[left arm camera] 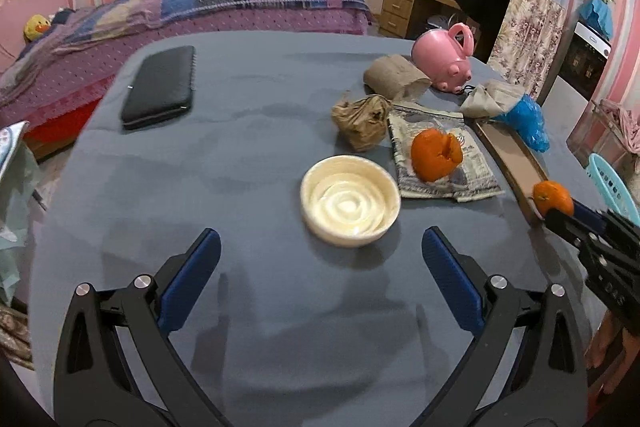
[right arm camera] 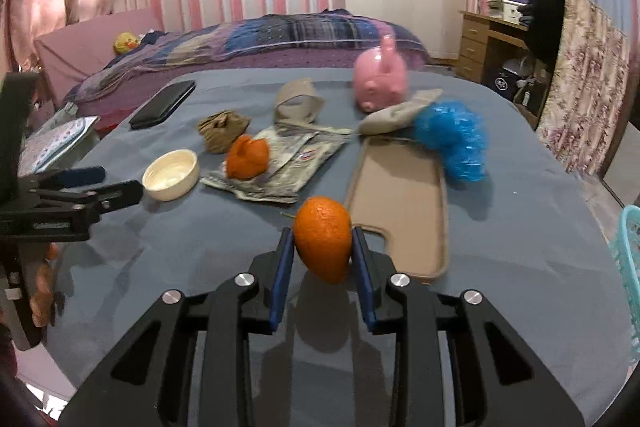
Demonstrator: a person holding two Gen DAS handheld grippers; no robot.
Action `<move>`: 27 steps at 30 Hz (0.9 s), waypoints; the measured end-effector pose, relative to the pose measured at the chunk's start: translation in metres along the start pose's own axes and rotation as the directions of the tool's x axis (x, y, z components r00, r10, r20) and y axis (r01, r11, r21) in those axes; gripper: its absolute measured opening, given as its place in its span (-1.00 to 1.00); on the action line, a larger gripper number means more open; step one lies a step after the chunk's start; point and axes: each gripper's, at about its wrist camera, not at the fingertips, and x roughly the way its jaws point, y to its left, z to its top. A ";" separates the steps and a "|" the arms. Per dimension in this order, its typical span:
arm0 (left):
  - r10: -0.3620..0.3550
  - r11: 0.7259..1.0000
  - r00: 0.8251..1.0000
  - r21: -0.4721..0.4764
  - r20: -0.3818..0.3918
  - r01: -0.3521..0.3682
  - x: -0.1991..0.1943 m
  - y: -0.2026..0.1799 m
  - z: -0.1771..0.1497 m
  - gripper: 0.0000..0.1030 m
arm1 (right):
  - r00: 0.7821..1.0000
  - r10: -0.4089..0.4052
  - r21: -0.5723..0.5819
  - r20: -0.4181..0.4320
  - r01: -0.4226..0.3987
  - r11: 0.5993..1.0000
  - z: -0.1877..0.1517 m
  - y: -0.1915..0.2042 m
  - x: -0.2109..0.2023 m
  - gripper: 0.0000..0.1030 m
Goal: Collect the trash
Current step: 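Grasp the whole orange with the right gripper, then grasp the white round cup with the left gripper while the right holds the orange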
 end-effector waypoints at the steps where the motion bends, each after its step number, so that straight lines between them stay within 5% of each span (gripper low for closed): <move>1: 0.001 1.000 1.000 -0.009 -0.008 -0.001 0.005 -0.002 0.003 0.86 | 1.000 -0.001 0.009 0.004 0.001 1.000 0.001 -0.003 -0.001 -0.42; 13: 0.021 1.000 0.997 0.019 -0.078 -0.020 0.038 -0.020 0.014 0.18 | 1.000 0.010 0.039 0.023 -0.011 0.999 0.004 -0.014 -0.005 -0.42; 27: 0.063 0.997 0.992 0.037 0.105 -0.067 -0.012 -0.050 0.046 0.17 | 0.997 -0.053 0.032 0.063 0.051 0.998 0.035 -0.074 -0.046 -0.42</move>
